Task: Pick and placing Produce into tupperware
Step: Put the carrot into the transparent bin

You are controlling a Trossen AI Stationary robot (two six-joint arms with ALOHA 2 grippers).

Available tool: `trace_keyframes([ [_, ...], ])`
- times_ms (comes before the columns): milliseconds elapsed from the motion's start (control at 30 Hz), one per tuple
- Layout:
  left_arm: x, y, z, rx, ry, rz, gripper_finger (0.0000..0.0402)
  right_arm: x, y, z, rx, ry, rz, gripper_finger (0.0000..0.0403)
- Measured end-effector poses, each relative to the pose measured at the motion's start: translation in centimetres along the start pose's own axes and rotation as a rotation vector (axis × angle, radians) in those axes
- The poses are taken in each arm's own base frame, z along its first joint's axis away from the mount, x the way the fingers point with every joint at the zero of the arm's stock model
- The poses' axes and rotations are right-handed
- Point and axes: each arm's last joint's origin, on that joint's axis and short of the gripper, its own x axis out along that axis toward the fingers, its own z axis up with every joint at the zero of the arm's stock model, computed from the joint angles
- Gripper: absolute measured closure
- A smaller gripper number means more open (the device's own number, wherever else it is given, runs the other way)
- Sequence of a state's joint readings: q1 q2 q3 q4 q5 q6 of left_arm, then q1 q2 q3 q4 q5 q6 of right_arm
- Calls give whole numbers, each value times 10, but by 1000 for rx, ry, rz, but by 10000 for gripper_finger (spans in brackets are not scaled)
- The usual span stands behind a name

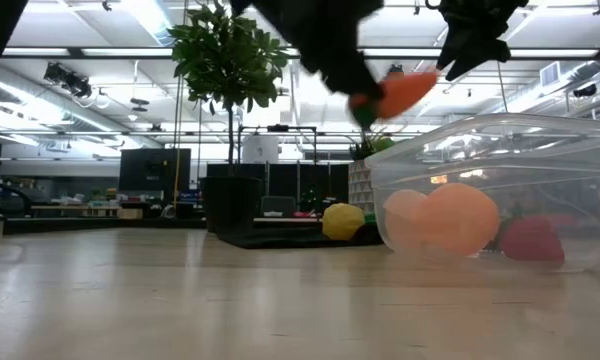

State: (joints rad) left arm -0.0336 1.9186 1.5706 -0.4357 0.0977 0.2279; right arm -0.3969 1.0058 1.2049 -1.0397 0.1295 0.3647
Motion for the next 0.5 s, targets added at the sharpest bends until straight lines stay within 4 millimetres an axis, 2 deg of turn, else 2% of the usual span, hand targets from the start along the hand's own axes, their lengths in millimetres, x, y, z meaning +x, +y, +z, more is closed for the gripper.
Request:
trace_keyframes([
  [200, -2, -20, 23, 60, -142, -3, 226, 0, 0, 0, 7, 0, 0, 208],
  [367, 16, -24, 24, 90, -149, -8, 228, 0, 0, 0, 10, -1, 0, 208],
  [500, 32, -27, 25, 228, -143, -15, 230, 0, 0, 0, 17, 0, 1, 208],
])
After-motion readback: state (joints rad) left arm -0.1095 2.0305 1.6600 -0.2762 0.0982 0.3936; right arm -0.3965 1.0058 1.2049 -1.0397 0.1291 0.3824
